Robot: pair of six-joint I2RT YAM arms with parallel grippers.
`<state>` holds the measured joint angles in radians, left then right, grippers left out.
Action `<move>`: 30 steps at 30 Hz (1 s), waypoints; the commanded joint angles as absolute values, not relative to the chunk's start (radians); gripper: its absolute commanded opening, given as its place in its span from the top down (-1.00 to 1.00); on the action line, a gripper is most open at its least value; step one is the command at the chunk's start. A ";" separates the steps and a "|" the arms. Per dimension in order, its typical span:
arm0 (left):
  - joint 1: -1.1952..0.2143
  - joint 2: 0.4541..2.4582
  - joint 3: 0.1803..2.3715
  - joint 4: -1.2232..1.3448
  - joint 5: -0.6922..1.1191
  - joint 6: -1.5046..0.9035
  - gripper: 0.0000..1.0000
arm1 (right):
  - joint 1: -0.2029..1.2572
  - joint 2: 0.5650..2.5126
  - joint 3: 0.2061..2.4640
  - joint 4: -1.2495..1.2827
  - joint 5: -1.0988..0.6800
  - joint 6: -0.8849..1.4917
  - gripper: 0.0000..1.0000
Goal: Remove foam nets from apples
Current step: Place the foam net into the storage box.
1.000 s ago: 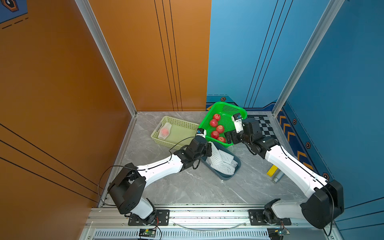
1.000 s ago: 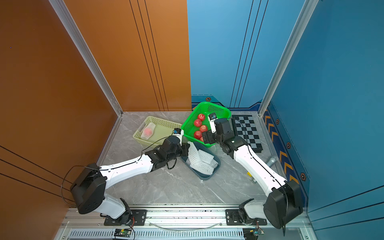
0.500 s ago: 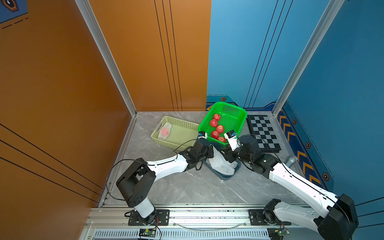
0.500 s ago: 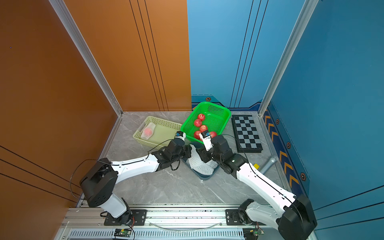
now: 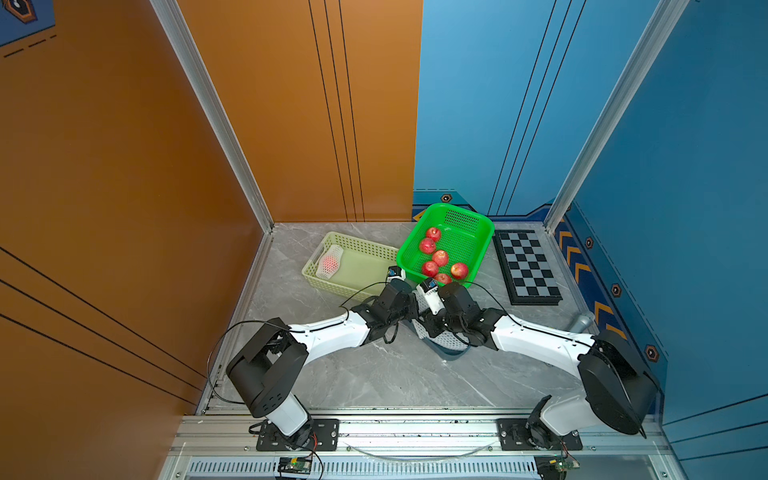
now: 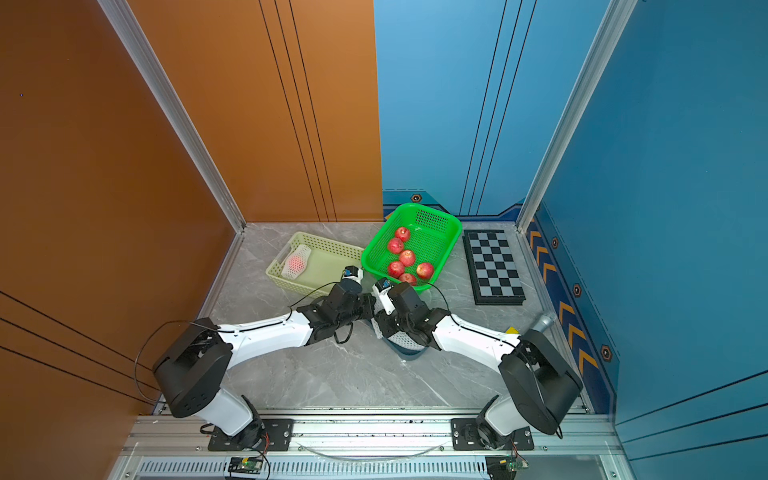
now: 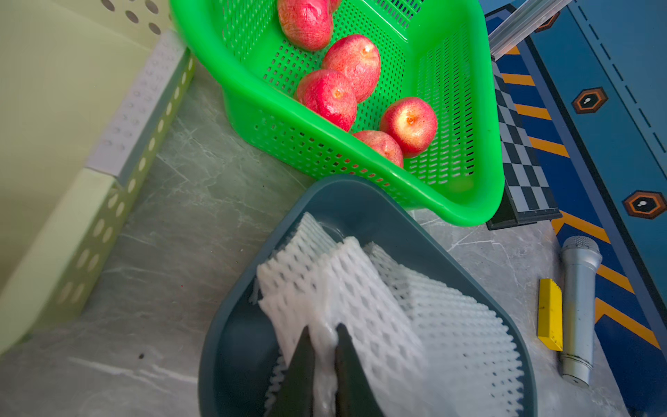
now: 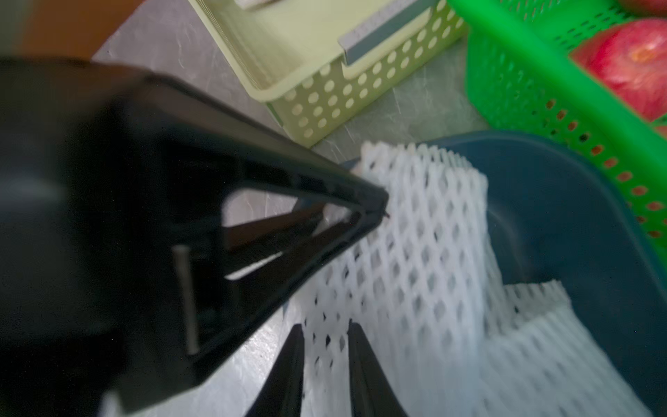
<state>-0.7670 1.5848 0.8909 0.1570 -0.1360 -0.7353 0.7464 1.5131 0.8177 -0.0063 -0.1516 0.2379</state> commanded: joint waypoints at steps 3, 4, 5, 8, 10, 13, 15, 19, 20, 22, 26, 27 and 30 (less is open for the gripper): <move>-0.733 1.527 0.873 0.153 -0.113 -0.740 0.58 | 0.758 1.573 0.808 -0.038 -0.060 0.286 0.52; -0.727 1.520 0.872 0.153 -0.108 -0.740 0.52 | 0.758 1.580 0.810 -0.039 -0.053 0.290 0.52; -0.720 1.507 0.867 0.153 -0.106 -0.738 0.45 | 0.758 1.587 0.810 -0.043 -0.044 0.293 0.52; -0.693 1.470 0.861 0.143 -0.098 -0.730 0.31 | 0.755 1.596 0.816 -0.060 -0.011 0.296 0.52; -0.670 1.447 0.861 0.123 -0.091 -0.724 0.14 | 0.750 1.597 0.817 -0.064 -0.012 0.298 0.51; -0.635 1.400 0.852 0.089 -0.095 -0.706 -0.15 | 0.749 1.596 0.819 -0.061 -0.027 0.289 0.48; -0.606 1.368 0.843 0.072 -0.094 -0.696 -0.29 | 0.749 1.607 0.827 -0.063 -0.031 0.282 0.46; -0.541 1.317 0.838 0.029 -0.077 -0.670 -0.62 | 0.738 1.660 0.862 -0.092 -0.054 0.273 0.44; -0.526 1.306 0.840 0.018 -0.074 -0.662 -0.66 | 0.735 1.675 0.868 -0.098 -0.061 0.275 0.44; -0.501 1.287 0.842 -0.004 -0.072 -0.646 -0.77 | 0.732 1.706 0.888 -0.106 -0.071 0.275 0.44; -0.453 1.256 0.842 -0.033 -0.065 -0.628 -0.88 | 0.732 1.730 0.919 -0.130 -0.083 0.262 0.45; -0.443 1.251 0.843 -0.037 -0.063 -0.625 -0.88 | 0.732 1.723 0.919 -0.130 -0.084 0.260 0.44; -0.424 1.236 0.841 -0.046 -0.063 -0.617 -0.96 | 0.733 1.682 0.920 -0.133 -0.080 0.249 0.42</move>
<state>-0.4389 1.2591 0.8516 -0.0051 -0.0845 -0.6468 0.7383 1.7031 0.9100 -0.0696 -0.0753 0.2695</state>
